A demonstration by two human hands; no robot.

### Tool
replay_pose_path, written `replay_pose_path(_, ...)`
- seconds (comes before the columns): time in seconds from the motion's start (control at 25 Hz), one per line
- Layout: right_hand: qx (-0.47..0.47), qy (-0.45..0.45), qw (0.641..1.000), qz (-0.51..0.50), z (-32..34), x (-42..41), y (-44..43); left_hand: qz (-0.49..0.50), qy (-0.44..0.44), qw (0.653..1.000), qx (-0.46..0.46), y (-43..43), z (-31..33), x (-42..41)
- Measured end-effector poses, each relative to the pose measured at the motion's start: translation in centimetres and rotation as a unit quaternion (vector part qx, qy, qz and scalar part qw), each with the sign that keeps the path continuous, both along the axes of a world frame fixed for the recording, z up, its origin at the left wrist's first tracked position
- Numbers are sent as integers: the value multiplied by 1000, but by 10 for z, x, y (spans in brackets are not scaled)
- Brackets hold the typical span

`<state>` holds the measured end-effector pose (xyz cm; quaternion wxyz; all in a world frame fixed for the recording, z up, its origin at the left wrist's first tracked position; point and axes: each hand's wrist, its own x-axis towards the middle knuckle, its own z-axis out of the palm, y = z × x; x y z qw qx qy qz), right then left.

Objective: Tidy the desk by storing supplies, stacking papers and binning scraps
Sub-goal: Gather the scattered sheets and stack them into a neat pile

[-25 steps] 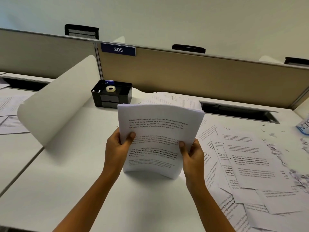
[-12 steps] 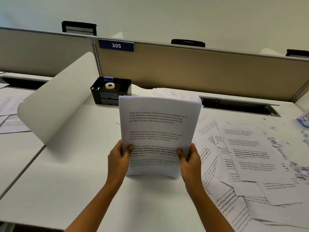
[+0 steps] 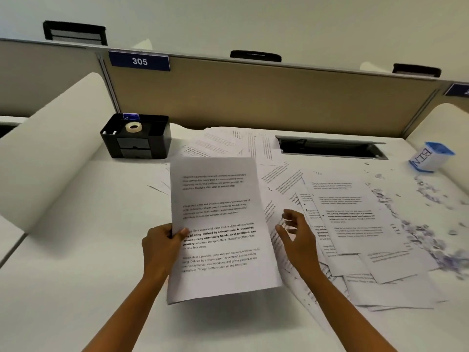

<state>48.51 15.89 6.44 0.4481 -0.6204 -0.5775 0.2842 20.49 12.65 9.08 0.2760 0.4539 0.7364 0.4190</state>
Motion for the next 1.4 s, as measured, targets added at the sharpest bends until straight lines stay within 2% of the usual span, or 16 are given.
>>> replay_pose_path(0.16, 0, -193, 977, -88, -20, 88, 10, -1, -39, 997, -63, 1, -17, 2)
replay_pose_path(0.28, -149, -255, 950, -103, -22, 139, 19, -24, -40, 995, -89, -3, -26, 9)
replay_pose_path(0.32, -189, -261, 941, -102, -23, 146, 19, -33, -37, 994, -98, -5, -29, 11)
replay_pose_path(0.4, -197, -269, 937, -106, -28, 150, 16, -45, -35, 992, -111, -8, -36, 16)
replay_pose_path(0.72, -51, -321, 928, -184, -41, 135, 9, -61, -10, 991, -119, -9, -45, 17)
replay_pose_path(0.88, -27, -253, 942, -221, -30, 137, -3, -66, -29, 989, -127, -9, -47, 13)
replay_pose_path(1.0, -9, -253, 945, -207, -26, 125, -20, -71, -26, 989, -130, -9, -48, 12)
replay_pose_path(1.16, -54, -274, 942, -185, -49, 113, -51, -74, -24, 988, -132, -10, -48, 12)
replay_pose_path(1.28, -127, -287, 937, -154, -55, 114, -58, -73, -20, 988, -134, -10, -49, 12)
replay_pose_path(1.4, -178, -347, 913, -116, -51, 116, -54, -74, -12, 988, -133, -9, -47, 12)
